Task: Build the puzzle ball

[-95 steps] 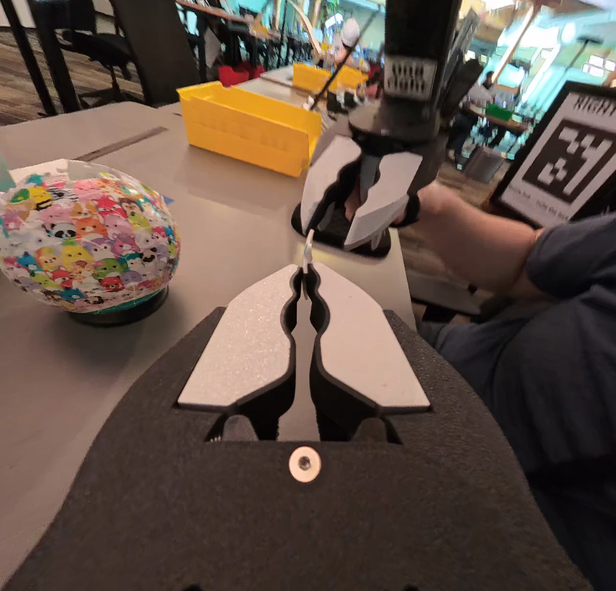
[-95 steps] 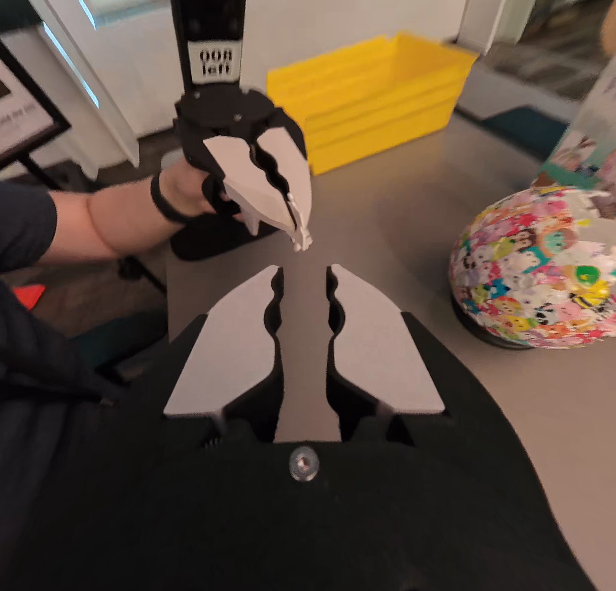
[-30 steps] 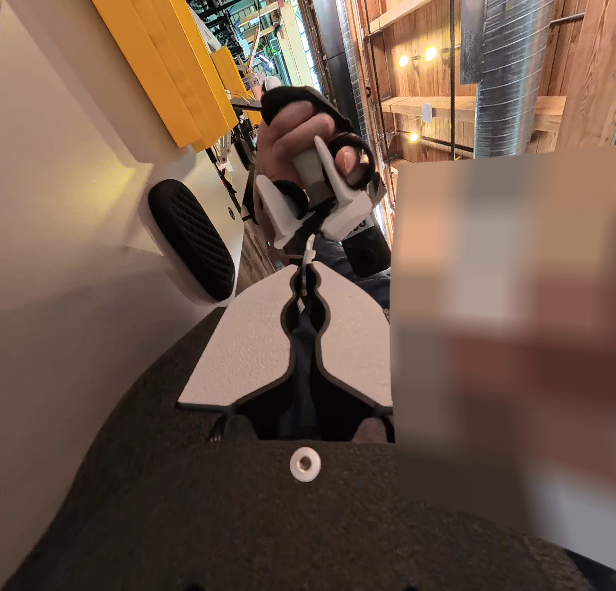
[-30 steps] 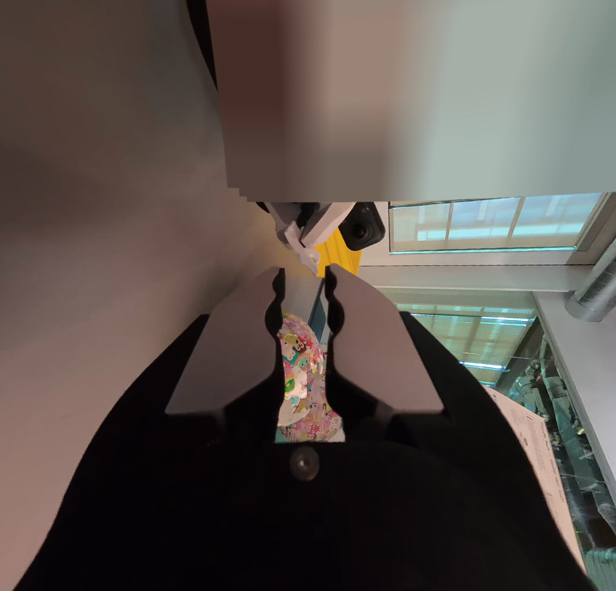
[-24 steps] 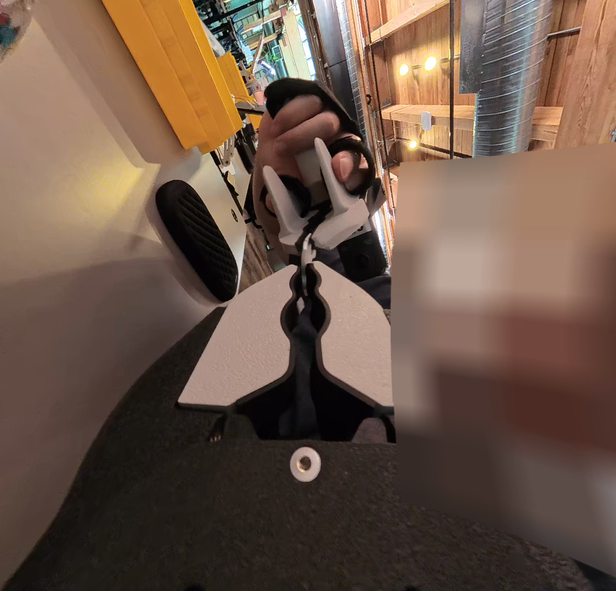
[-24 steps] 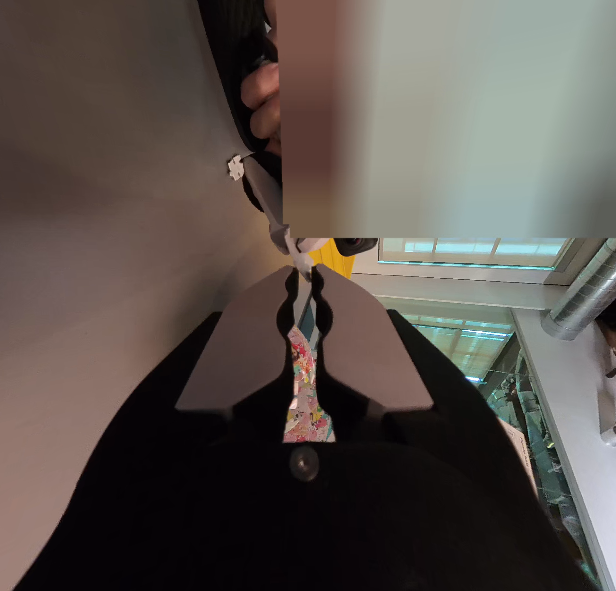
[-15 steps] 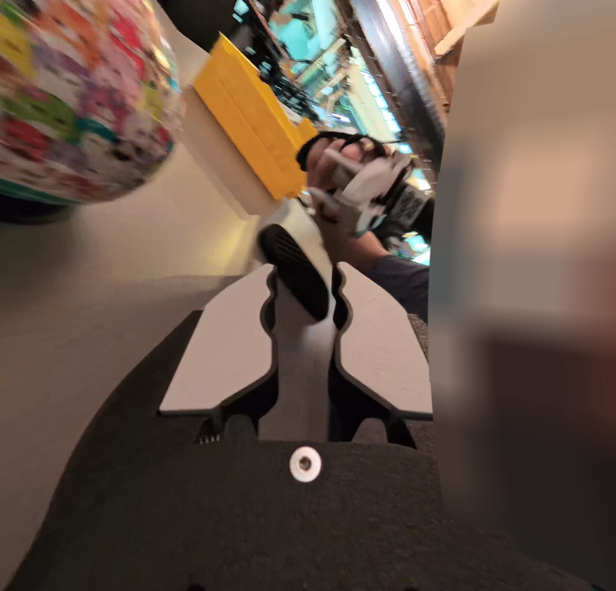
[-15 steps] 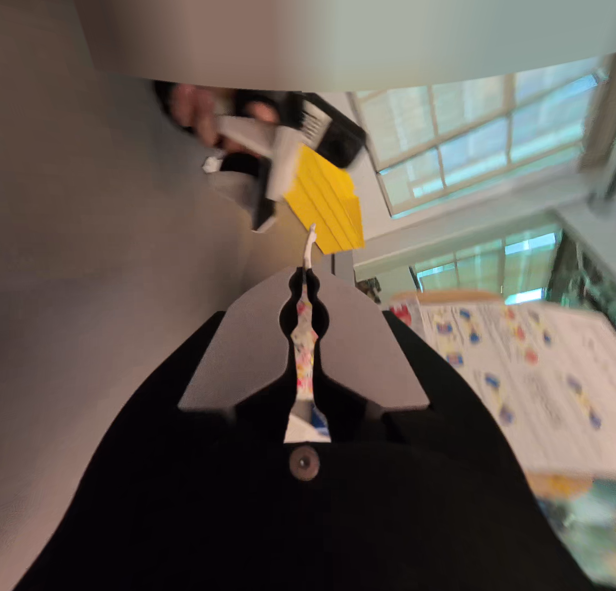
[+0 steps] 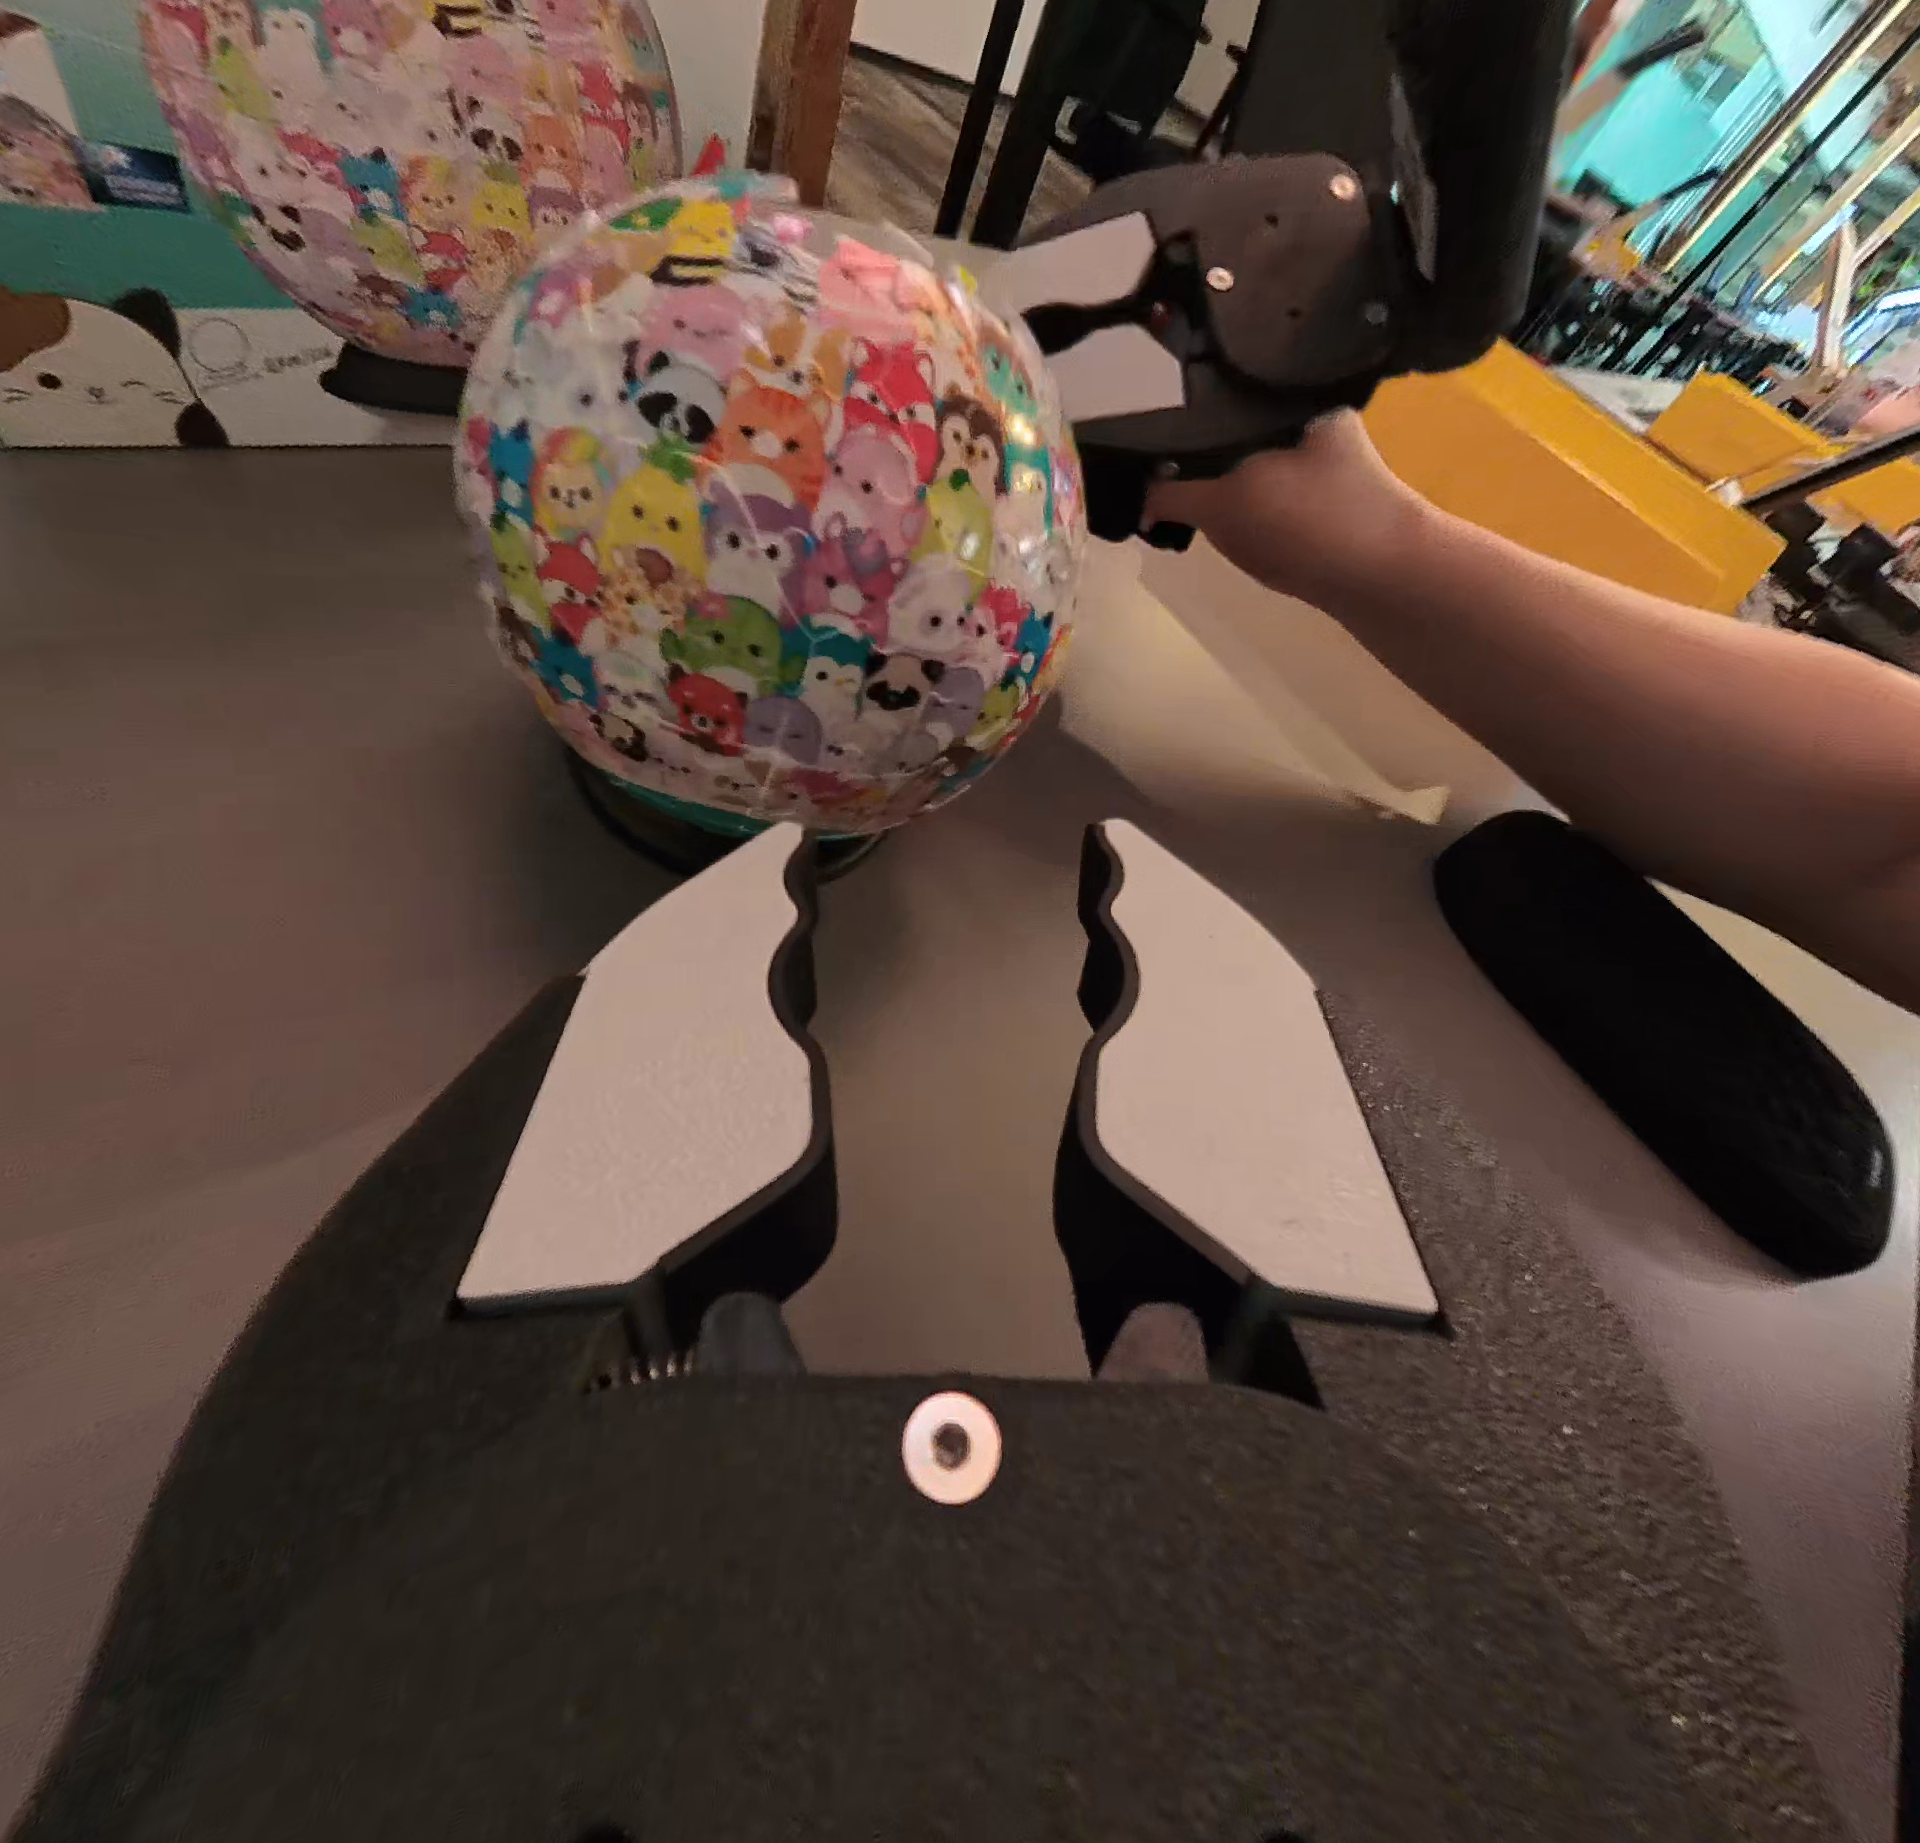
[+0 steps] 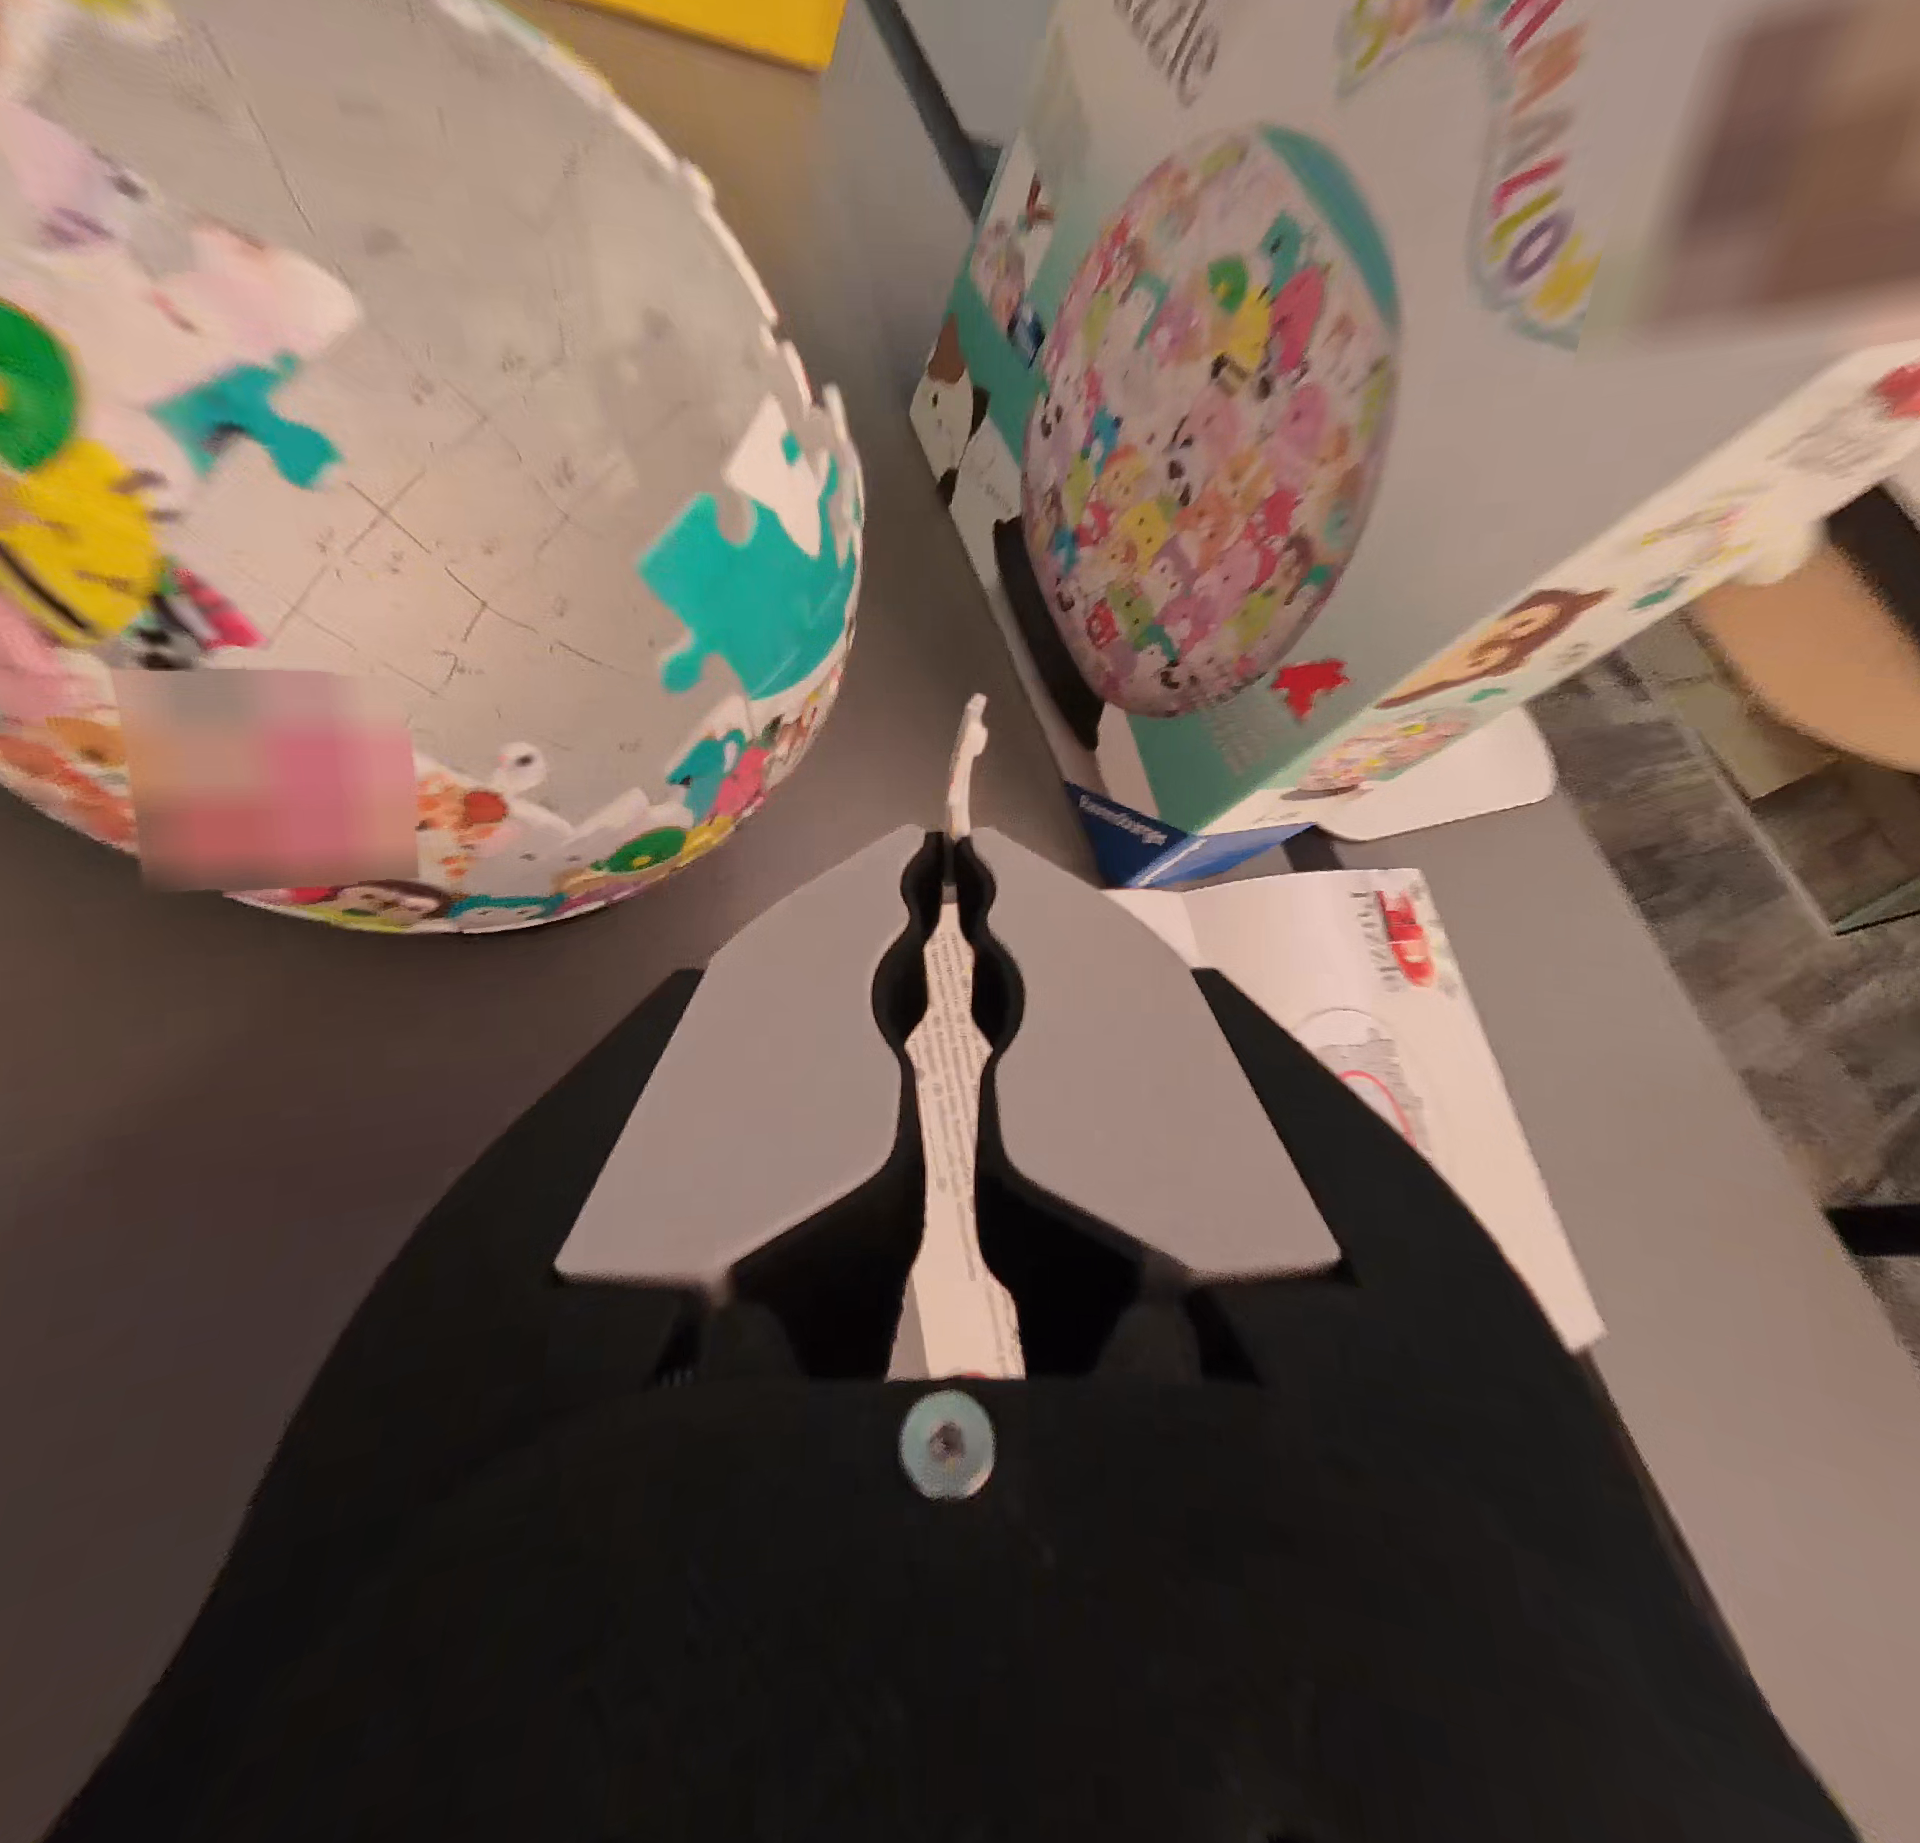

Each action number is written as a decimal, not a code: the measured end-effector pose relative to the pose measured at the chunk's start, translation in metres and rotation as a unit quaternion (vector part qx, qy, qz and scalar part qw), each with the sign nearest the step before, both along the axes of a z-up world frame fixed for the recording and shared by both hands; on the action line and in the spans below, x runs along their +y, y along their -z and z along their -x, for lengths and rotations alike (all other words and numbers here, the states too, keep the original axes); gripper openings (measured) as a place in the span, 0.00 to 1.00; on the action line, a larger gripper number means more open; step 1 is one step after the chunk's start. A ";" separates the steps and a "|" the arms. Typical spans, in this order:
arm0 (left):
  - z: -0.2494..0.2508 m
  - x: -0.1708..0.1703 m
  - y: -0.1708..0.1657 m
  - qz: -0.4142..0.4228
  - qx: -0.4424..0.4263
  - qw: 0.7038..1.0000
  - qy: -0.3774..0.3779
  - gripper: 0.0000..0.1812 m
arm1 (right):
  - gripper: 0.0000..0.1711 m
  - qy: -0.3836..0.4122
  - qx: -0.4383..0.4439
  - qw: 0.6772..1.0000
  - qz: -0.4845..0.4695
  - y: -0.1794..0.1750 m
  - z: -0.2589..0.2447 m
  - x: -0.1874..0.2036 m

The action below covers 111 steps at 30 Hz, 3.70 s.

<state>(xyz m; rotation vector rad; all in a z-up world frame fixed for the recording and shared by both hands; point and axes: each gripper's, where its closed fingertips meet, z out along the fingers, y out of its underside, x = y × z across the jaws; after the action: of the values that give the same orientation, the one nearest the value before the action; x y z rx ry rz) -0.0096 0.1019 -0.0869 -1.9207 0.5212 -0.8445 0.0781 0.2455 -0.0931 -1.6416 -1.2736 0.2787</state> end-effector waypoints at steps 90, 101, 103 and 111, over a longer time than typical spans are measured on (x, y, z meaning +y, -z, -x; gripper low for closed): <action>0.037 -0.004 -0.037 -0.110 0.018 0.990 0.090 0.43 | 0.02 -0.364 -0.153 0.896 0.202 -0.100 0.004 -0.120; -0.008 -0.031 -0.044 -0.125 0.035 0.990 0.057 0.36 | 0.02 -0.481 -0.223 0.811 0.247 -0.072 0.012 -0.137; -0.015 -0.033 -0.044 -0.130 0.051 0.989 0.058 0.33 | 0.02 -0.489 -0.217 0.807 0.250 -0.071 0.013 -0.136; -0.033 -0.021 -0.054 -0.123 0.111 0.985 0.039 0.25 | 0.02 -0.498 -0.204 0.804 0.252 -0.071 0.012 -0.132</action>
<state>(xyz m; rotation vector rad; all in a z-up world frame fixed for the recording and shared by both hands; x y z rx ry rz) 0.0238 0.0812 -0.0329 -1.7821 0.8010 -0.5854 0.0659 0.1135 -0.0220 -1.3056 -2.5169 1.0137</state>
